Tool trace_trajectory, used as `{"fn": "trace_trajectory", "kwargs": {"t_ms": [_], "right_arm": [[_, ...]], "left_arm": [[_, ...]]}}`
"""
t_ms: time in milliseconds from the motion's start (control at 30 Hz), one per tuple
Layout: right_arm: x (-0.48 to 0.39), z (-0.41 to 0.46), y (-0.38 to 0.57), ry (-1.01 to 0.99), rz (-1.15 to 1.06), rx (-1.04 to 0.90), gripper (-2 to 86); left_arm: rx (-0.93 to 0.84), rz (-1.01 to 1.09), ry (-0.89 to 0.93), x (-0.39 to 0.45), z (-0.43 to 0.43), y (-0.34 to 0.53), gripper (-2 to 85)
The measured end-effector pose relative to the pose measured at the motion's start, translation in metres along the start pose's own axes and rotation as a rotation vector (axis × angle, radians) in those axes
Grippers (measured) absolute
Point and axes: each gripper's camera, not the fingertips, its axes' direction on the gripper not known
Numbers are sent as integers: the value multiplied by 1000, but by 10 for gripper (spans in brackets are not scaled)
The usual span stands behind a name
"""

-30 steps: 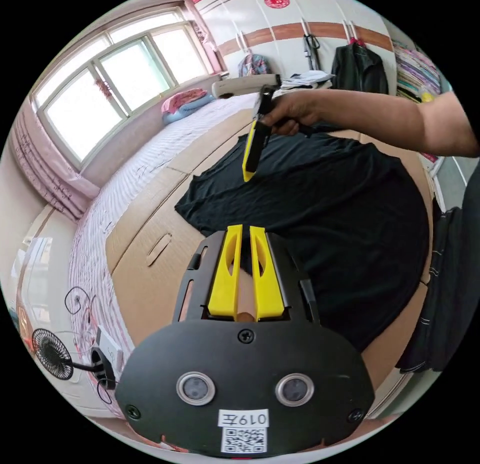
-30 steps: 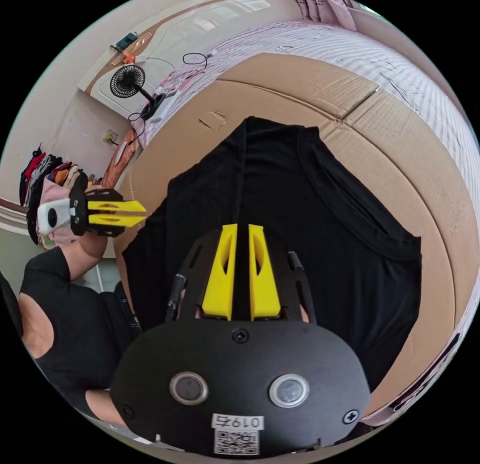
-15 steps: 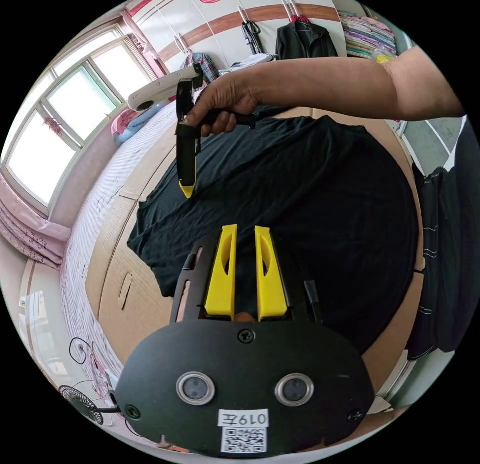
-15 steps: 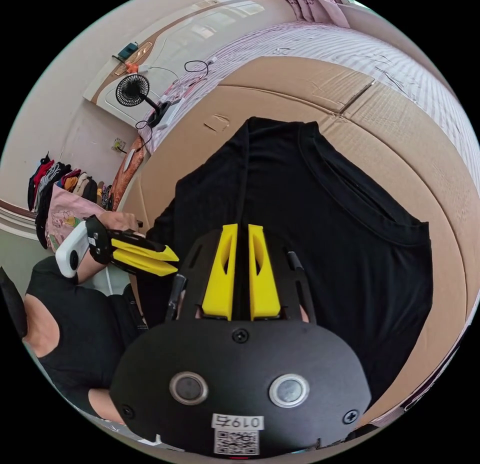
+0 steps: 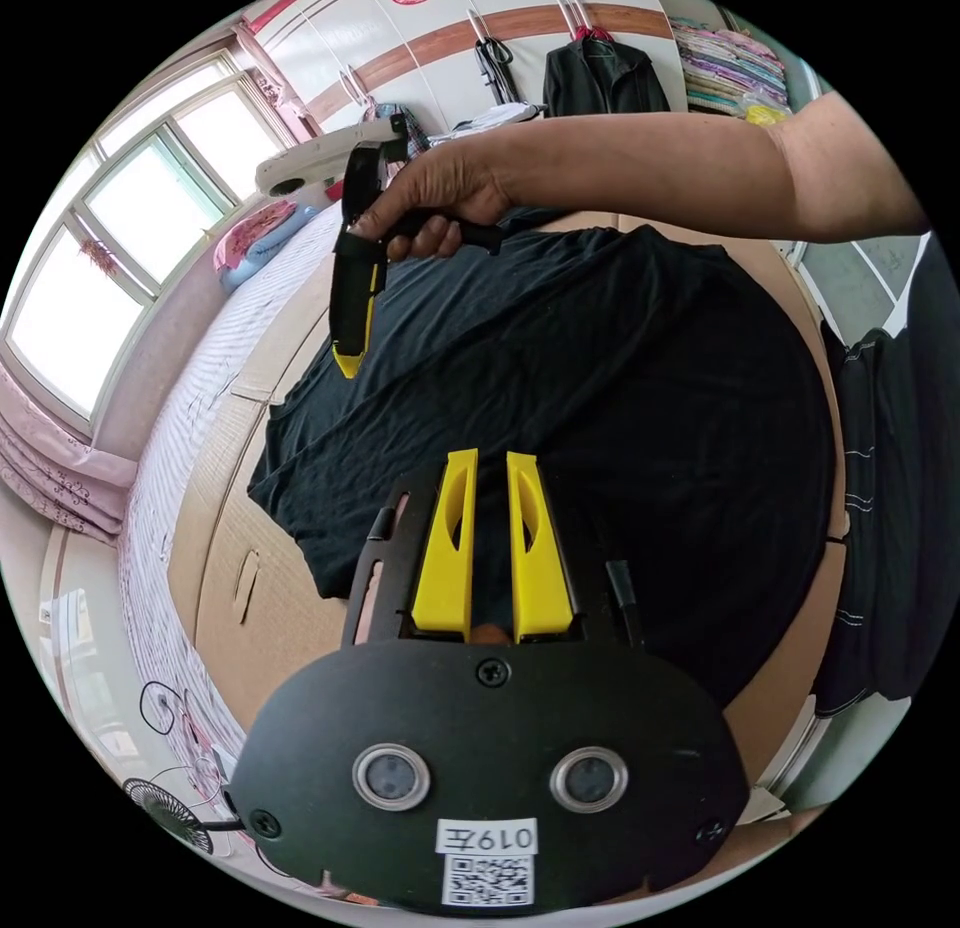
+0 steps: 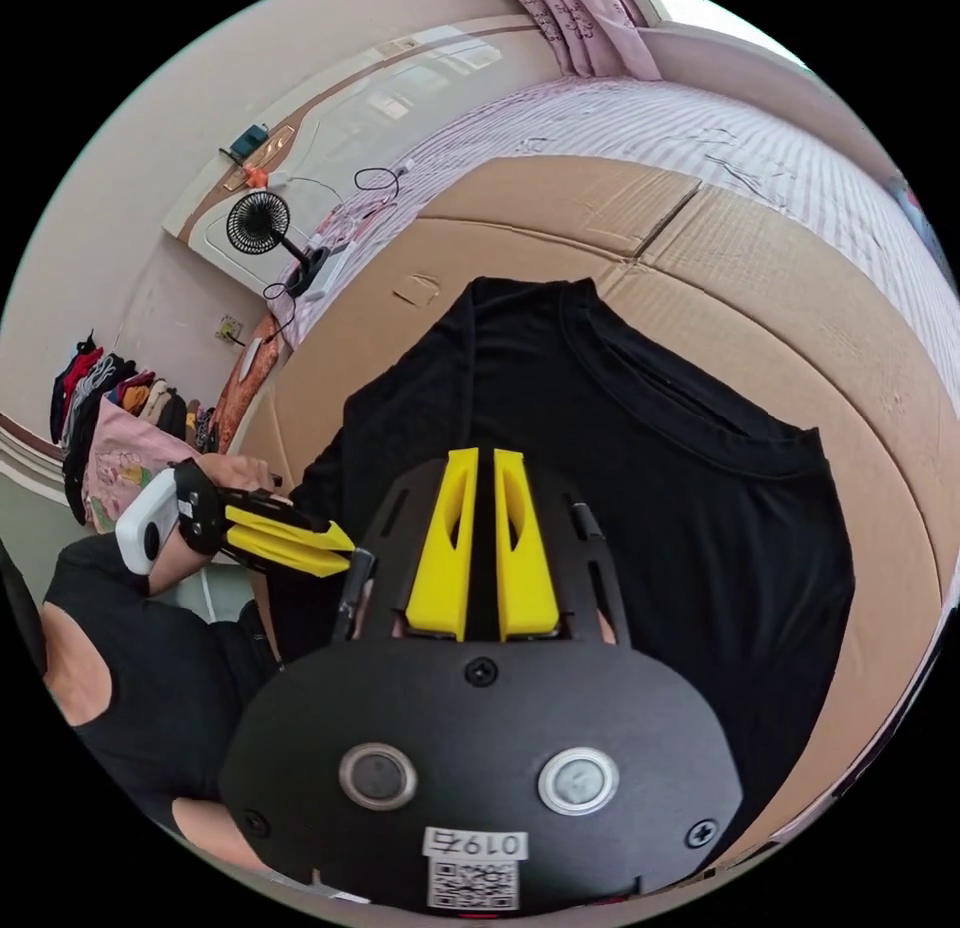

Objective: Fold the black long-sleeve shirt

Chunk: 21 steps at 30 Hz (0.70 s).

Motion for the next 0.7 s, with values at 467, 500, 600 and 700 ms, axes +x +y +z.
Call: {"fn": "trace_trajectory", "kwargs": {"t_ms": [467, 500, 600, 700], "right_arm": [[-2, 14, 26, -58, -30, -132, 18], [-2, 14, 27, -55, -29, -131, 12], [0, 10, 33, -46, -21, -114, 2], [1, 8, 40, -51, -20, -110, 1]], "left_arm": [[24, 22, 21, 20, -2, -6, 16], [20, 23, 21, 21, -1, -6, 15], [12, 19, 44, 26, 2, -9, 13], [6, 6, 63, 29, 4, -10, 15]]}}
